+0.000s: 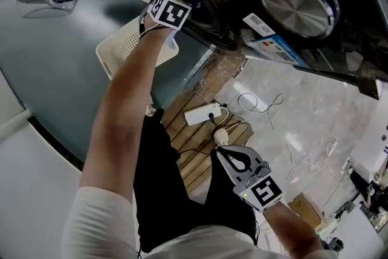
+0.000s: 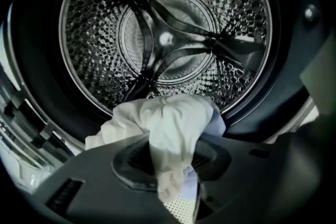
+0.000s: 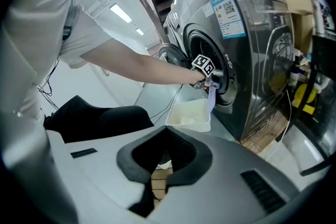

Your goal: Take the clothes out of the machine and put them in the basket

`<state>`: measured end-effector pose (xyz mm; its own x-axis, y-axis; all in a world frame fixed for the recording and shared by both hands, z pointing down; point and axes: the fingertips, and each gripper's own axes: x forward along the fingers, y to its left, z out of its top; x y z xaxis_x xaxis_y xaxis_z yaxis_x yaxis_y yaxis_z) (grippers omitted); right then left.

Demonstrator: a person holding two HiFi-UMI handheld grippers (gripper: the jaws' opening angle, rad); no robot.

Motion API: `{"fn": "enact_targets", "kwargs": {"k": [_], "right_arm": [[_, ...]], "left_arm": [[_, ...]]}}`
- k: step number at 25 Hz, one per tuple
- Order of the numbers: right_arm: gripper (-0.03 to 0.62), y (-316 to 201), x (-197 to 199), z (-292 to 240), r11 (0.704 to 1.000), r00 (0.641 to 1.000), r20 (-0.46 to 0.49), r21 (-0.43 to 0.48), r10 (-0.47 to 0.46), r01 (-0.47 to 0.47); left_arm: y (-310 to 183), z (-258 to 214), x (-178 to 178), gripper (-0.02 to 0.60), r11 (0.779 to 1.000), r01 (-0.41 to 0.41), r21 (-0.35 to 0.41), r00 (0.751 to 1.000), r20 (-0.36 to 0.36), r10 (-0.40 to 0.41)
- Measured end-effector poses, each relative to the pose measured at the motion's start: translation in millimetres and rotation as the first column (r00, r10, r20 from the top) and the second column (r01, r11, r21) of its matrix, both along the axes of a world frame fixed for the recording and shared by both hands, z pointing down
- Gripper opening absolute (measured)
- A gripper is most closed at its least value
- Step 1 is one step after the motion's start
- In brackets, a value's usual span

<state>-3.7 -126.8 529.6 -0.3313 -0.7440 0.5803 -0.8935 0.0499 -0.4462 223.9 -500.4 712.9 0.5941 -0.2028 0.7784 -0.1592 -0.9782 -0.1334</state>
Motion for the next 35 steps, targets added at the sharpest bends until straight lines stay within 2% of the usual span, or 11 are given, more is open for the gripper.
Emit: {"fn": "enact_targets", "kwargs": {"k": [9,16,23,29,35], "right_arm": [[0.003,14.9,-7.6,-20.4,0.998,0.999,-0.011,0.042,-0.050,0.050],[0.003,34.4,-13.7,-41.6,0.991,0.993,-0.032,0.074,-0.111,0.113],[0.003,48.7,-12.9,-64.7,0.980,0.984,-0.058,0.097,-0.166,0.171],[0.003,70.0,-19.9,-94.0,0.960,0.969,-0.103,0.151,-0.224,0.237],[0.003,88.7,-21.6,-117.2,0.947,0.959,-0.117,0.166,-0.257,0.274]], "left_arm": [[-1.5,-54.6,-25.6,0.137,0.998,0.066,-0.004,0.995,-0.076,-0.066],[1.9,-106.0,-58.9,0.132,0.991,0.130,-0.027,0.983,-0.125,-0.133],[12.8,-174.6,-96.7,0.130,0.985,0.169,-0.024,0.969,-0.177,-0.170],[19.6,-257.0,-140.4,0.130,0.973,0.228,-0.012,0.945,-0.236,-0.225],[29.3,-324.1,-180.2,0.130,0.962,0.274,-0.013,0.923,-0.279,-0.267]]}}
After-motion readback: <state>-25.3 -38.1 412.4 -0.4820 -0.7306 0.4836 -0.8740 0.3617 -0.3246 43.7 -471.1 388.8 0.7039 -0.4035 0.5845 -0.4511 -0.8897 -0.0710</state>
